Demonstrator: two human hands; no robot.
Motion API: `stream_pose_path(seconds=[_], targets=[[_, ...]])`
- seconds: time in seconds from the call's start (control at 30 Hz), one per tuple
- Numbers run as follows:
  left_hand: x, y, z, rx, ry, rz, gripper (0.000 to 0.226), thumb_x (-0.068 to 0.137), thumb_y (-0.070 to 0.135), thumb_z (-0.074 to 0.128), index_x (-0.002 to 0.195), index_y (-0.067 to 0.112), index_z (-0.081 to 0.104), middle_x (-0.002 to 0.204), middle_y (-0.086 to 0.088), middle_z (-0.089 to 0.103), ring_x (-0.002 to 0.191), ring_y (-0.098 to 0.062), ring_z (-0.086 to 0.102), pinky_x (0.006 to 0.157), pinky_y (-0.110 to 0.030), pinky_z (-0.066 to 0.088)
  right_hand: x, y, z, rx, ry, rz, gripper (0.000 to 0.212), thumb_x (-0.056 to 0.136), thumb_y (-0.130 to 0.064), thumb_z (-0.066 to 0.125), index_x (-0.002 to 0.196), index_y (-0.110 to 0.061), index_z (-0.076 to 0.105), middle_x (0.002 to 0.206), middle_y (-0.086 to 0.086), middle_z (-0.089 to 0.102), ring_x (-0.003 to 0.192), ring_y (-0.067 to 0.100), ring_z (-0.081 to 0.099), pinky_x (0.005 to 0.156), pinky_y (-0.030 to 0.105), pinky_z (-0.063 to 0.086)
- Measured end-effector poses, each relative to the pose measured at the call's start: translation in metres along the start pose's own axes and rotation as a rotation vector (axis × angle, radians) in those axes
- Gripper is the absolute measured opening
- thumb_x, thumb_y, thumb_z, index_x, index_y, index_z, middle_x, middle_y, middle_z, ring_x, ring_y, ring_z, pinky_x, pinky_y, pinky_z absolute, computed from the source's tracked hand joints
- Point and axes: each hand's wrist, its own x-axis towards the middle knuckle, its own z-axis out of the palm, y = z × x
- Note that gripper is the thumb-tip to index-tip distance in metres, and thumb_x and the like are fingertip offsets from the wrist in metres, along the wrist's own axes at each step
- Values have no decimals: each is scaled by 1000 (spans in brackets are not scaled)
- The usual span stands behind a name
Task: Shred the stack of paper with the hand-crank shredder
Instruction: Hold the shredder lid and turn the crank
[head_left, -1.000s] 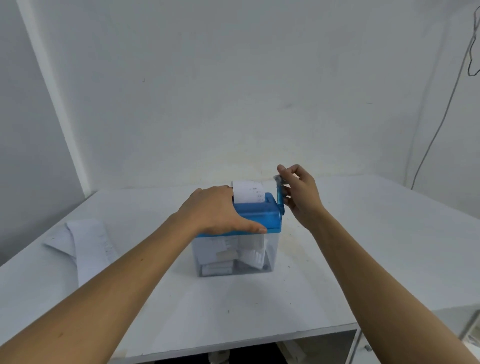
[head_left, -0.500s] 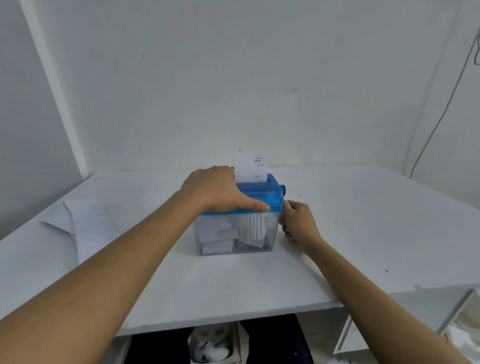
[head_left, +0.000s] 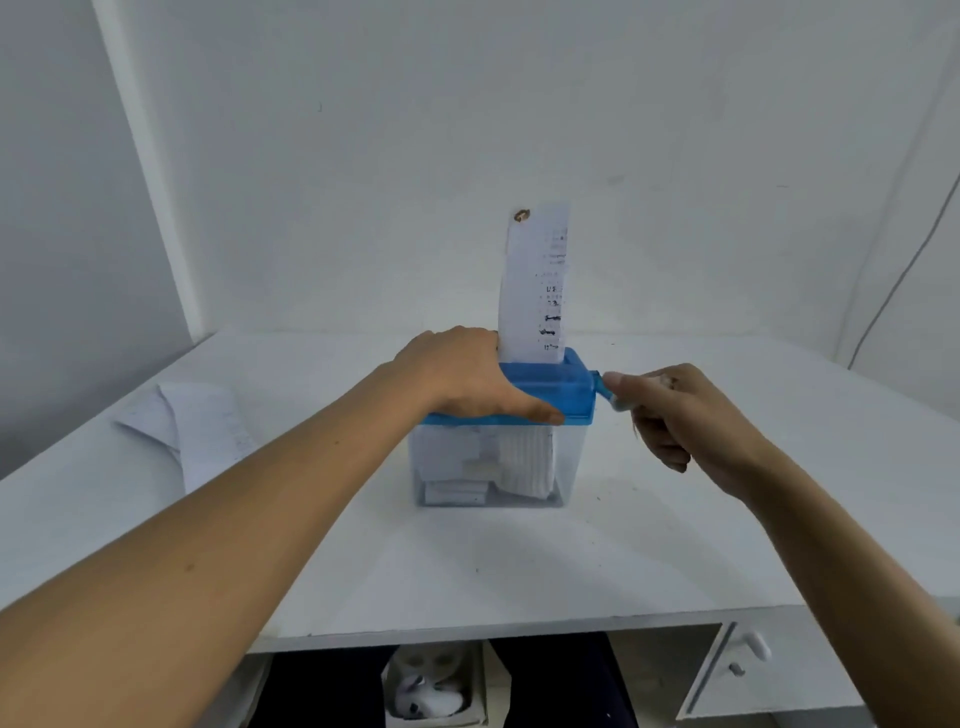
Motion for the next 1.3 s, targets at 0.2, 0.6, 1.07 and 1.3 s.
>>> stream_pose_path(seconds=[0.2,0.6,1.07,1.3], targets=[[-1,1,0,-42,-18,34,96,55,94,66,136,44,50,114,17,64,94,-10,62,77,-32,53,20,-2,11,42,214,-117,59,102,-37,52,45,-21,58,38,1,37,34,16,29,39,22,30],[-6,2,1,27,18,88,95,60,93,63,139,43,48,114,15,64,93,-10,61,73,-27,51,97,56,31,6,253,216,28,99,-25,57,76,-9,54,68,7,57,61,21,52,59,32,45],[-9,8,0,45,22,30,97,62,93,61,141,39,48,106,13,58,92,-16,60,69,-28,48,-19,50,31,-191,190,61,39,100,-23,51,65,-8,59,54,6,61,44,12,54,50,27,43],[-7,6,2,9,7,55,100,53,95,65,136,42,51,112,15,65,91,-11,63,73,-29,55,-11,-2,-5,-144,207,-184,47,101,-42,52,79,-2,64,58,-2,54,52,12,54,49,24,45]])
